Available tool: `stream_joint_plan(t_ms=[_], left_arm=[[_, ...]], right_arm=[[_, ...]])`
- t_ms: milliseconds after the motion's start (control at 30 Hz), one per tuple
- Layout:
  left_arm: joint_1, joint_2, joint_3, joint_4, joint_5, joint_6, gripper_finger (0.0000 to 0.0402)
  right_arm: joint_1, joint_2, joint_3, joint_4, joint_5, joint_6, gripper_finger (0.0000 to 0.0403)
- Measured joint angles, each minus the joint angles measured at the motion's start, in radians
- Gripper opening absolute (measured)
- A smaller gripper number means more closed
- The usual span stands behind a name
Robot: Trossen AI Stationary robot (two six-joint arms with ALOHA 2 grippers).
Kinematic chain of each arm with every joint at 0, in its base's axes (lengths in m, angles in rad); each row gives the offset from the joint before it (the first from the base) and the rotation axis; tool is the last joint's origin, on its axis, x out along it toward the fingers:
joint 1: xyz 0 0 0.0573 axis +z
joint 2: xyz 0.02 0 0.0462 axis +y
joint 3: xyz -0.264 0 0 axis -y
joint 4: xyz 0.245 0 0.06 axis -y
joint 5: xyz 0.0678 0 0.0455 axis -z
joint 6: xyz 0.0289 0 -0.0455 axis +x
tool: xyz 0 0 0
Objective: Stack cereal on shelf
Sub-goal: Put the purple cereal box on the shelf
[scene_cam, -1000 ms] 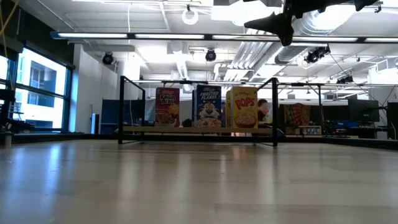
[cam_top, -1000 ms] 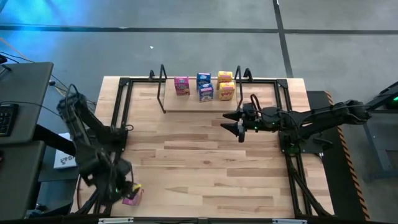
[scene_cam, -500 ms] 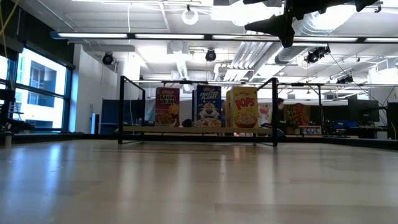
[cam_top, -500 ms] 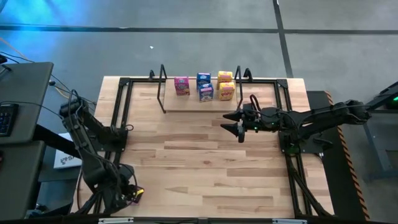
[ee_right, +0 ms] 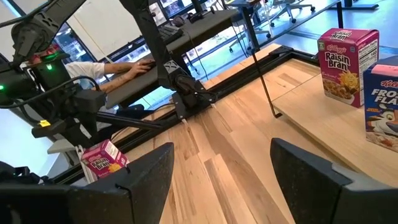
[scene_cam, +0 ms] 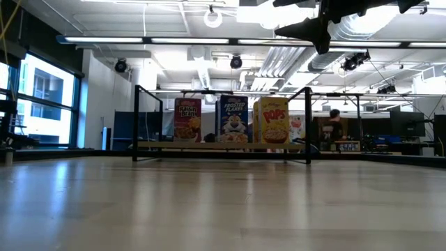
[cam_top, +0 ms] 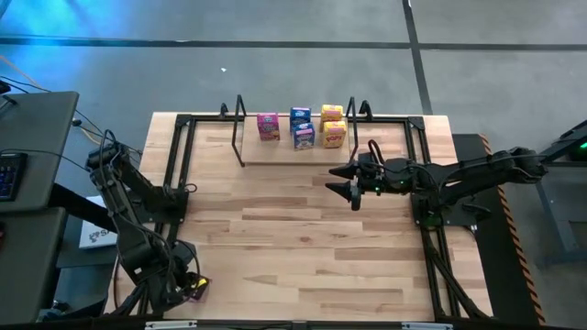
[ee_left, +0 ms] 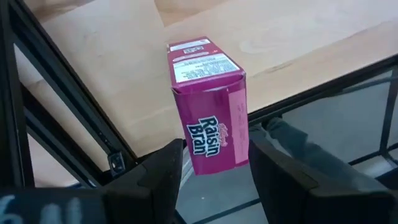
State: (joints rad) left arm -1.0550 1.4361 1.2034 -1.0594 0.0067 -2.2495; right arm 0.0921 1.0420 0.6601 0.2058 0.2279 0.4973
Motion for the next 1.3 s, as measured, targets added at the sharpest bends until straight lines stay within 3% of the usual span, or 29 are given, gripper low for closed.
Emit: stream_joint_plan(t_ms=[400,633,933,1300], left_arm=[[0.001,0.000,0.000,-0.028,-0.005,0.015,0.0254],[-0.002,0.002,0.000,-0.021,-0.008,-0.064,0.0255],[-0.002,0.082,0.000,0.019,0.032,-0.079,0.0255],[0.026,0.117,0.003,0.046,-0.006,-0.061,0.0254]], right_arm=[[0.000,0.000,0.000,-0.011,0.000,0.000,0.0264],[0.000,0.000,0.000,-0.037,0.001,0.000,0.0264],[0.000,0.000,0.000,-0.054,0.001,0.000,0.0264],[0.000,0.000,0.000,-0.062,0.001,0.000,0.0264]])
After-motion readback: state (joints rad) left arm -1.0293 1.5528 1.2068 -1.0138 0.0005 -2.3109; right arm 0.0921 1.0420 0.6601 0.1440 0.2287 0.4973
